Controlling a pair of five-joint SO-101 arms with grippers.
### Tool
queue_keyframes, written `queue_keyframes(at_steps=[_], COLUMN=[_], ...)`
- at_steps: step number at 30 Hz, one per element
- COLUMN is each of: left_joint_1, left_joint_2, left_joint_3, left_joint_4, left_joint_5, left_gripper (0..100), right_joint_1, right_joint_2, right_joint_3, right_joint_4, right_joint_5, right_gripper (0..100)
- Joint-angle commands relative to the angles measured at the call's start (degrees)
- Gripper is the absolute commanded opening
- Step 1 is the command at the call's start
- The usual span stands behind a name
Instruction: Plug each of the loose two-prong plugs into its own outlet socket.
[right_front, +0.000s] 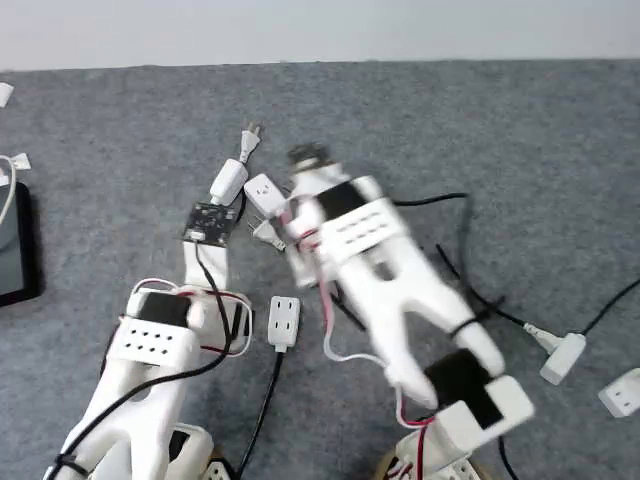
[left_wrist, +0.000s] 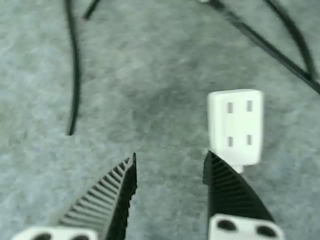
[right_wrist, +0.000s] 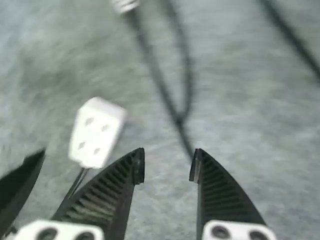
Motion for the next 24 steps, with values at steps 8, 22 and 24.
queue_keyframes(at_steps=[8, 22, 24], left_joint_1=[14.5, 10.7, 10.8], left_joint_2=[-0.2, 20.0, 22.6], left_joint_3=[-1.2, -8.0, -10.3], left_joint_4=[-5.7, -12.7, -10.7], left_joint_5=[4.0, 17.0, 17.2], left_gripper=[21, 21, 21], right_joint_1=[10.1, 10.0, 10.0], right_joint_2=[-6.7, -6.7, -6.7], right_joint_3=[-3.3, -3.2, -3.2], right_joint_4=[0.1, 0.4, 0.5], right_joint_5=[2.6, 2.7, 2.7], right_gripper=[14.0, 14.0, 14.0])
